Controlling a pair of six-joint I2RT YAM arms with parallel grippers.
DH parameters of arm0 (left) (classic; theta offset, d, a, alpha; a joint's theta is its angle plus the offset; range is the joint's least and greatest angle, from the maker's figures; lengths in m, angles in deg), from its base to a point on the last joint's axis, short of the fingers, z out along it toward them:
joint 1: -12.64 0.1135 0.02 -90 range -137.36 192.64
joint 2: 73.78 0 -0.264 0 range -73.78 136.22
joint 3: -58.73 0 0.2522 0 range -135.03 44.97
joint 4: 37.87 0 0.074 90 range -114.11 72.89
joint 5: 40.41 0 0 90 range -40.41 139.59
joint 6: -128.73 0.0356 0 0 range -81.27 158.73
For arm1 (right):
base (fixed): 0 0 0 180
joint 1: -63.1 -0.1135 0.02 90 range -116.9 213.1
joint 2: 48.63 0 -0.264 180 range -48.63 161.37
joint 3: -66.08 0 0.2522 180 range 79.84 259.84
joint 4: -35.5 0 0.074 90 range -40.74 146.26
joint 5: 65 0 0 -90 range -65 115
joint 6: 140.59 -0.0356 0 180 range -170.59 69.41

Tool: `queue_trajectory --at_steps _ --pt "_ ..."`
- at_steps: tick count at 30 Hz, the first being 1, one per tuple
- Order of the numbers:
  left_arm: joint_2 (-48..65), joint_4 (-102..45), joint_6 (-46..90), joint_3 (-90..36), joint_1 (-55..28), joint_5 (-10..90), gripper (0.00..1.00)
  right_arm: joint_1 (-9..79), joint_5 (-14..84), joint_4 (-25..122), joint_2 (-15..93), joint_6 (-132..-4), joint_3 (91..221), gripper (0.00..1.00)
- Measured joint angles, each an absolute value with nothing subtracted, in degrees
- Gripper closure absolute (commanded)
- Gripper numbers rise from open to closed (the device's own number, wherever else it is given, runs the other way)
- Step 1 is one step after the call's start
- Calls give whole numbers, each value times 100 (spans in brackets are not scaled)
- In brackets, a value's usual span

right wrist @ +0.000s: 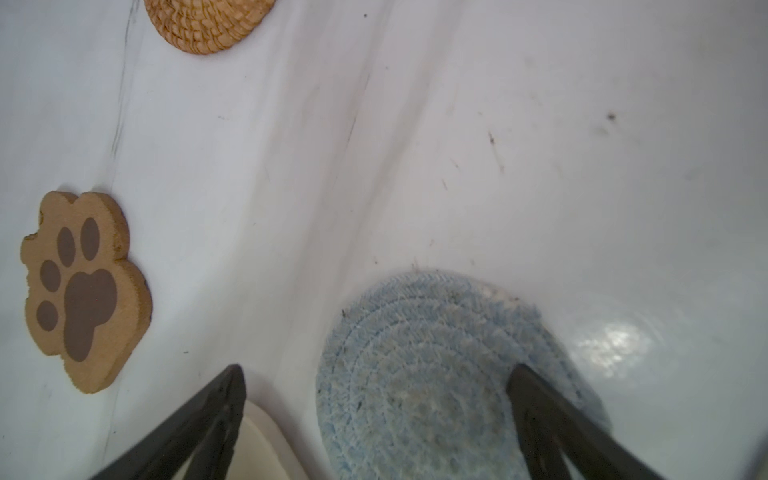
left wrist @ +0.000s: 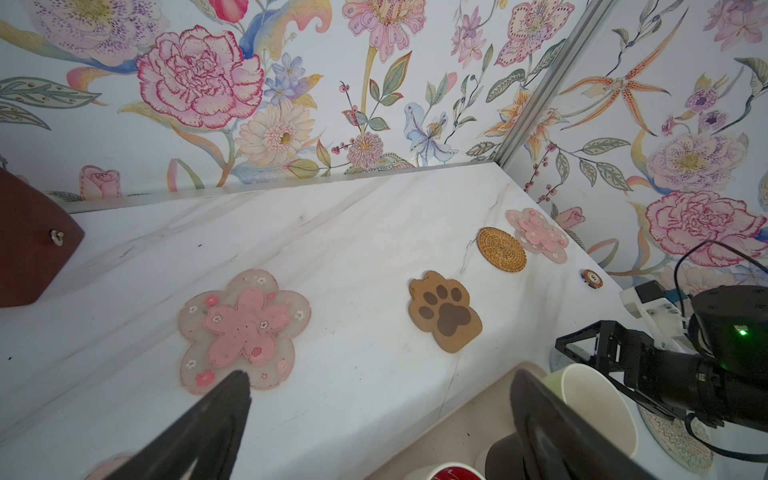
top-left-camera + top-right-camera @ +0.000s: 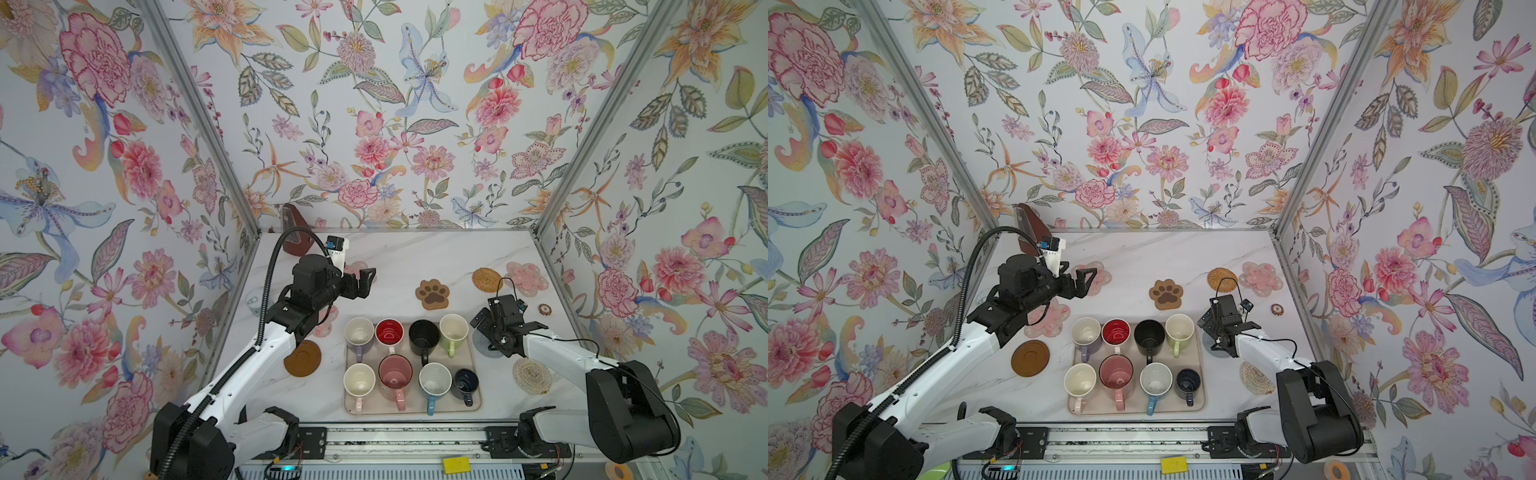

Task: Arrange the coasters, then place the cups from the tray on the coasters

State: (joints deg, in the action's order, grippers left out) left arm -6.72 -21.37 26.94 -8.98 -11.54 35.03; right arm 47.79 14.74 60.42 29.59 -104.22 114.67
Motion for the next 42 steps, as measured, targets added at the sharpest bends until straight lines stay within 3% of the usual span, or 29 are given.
queue_trajectory --at_steps 24,42 --pt "-704 -2117 2737 -898 -1154 3579 1 4796 1682 5406 5507 -9423 13845 1" --pt "-722 -2119 2737 -898 -1154 3684 1 4630 2018 5384 6648 -9231 15332 1"
